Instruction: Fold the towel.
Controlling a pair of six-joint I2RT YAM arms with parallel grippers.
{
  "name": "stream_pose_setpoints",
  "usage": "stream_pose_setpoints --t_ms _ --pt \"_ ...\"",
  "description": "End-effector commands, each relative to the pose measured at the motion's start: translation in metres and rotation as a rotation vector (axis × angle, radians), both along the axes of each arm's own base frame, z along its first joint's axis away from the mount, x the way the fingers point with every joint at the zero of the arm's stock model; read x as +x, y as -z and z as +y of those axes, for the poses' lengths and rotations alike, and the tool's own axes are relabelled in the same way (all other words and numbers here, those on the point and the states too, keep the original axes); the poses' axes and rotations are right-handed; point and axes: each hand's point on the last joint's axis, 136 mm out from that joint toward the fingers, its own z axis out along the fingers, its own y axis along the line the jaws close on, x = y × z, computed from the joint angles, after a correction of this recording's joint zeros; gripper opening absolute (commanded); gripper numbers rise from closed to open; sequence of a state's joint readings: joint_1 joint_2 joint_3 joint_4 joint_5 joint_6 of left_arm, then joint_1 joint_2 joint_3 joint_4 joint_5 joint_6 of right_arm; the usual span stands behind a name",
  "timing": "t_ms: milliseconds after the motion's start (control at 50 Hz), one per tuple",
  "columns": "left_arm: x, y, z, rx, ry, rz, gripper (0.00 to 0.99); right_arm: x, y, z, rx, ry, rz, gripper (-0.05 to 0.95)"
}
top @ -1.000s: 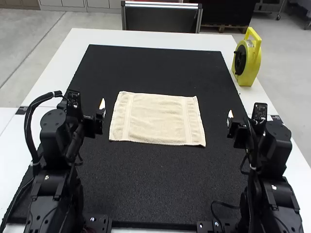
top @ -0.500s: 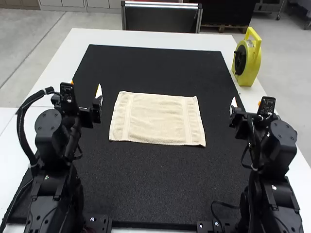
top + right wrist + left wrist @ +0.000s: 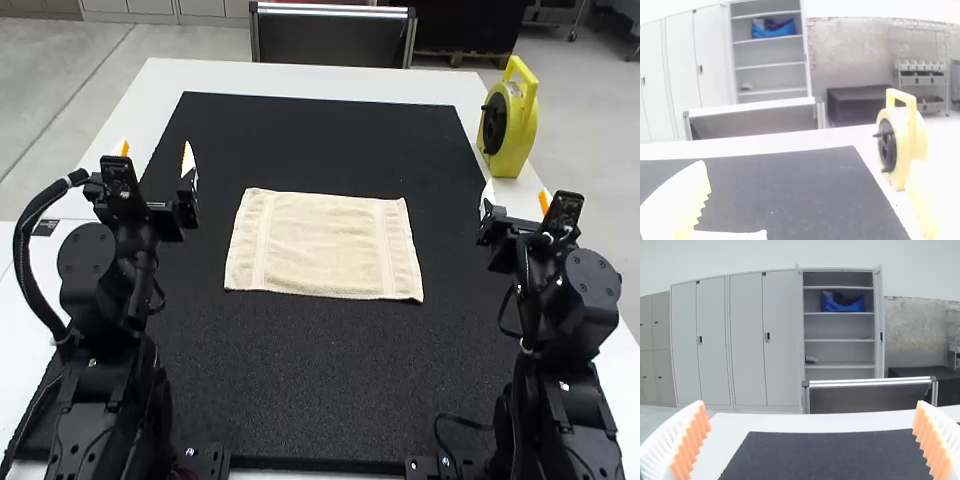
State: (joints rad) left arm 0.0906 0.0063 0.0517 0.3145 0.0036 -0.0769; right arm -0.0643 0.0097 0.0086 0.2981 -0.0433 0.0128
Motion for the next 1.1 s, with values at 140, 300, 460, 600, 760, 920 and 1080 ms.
stream_pose_setpoints --t_ms 140,300,460,600,760,920,1080 --pt "-0.020 -0.050 0.003 -0.011 -0.018 -0.119 0.961 -0.016 -0.054 0.005 0.027 -0.040 -0.124 0.87" --pt "-0.021 -0.066 0.003 -0.009 -0.019 -0.142 0.961 -0.018 -0.076 0.004 0.079 -0.050 -0.141 0.87" --pt "-0.018 -0.074 0.004 -0.012 -0.023 -0.136 0.961 -0.007 -0.093 -0.004 0.127 -0.017 -0.121 0.87" --pt "-0.015 -0.080 0.005 -0.015 -0.027 -0.125 0.961 0.007 -0.111 -0.008 0.145 -0.005 -0.096 0.88" --pt "-0.007 -0.095 0.005 -0.016 -0.024 -0.116 0.961 0.028 -0.125 -0.011 0.157 0.008 -0.063 0.88" --pt "0.015 -0.112 0.009 -0.025 -0.037 -0.082 0.961 0.048 -0.141 -0.017 0.182 0.038 -0.041 0.90" --pt "0.045 -0.128 0.016 -0.102 -0.041 -0.037 0.961 0.067 -0.158 -0.018 0.210 0.053 -0.032 0.90"
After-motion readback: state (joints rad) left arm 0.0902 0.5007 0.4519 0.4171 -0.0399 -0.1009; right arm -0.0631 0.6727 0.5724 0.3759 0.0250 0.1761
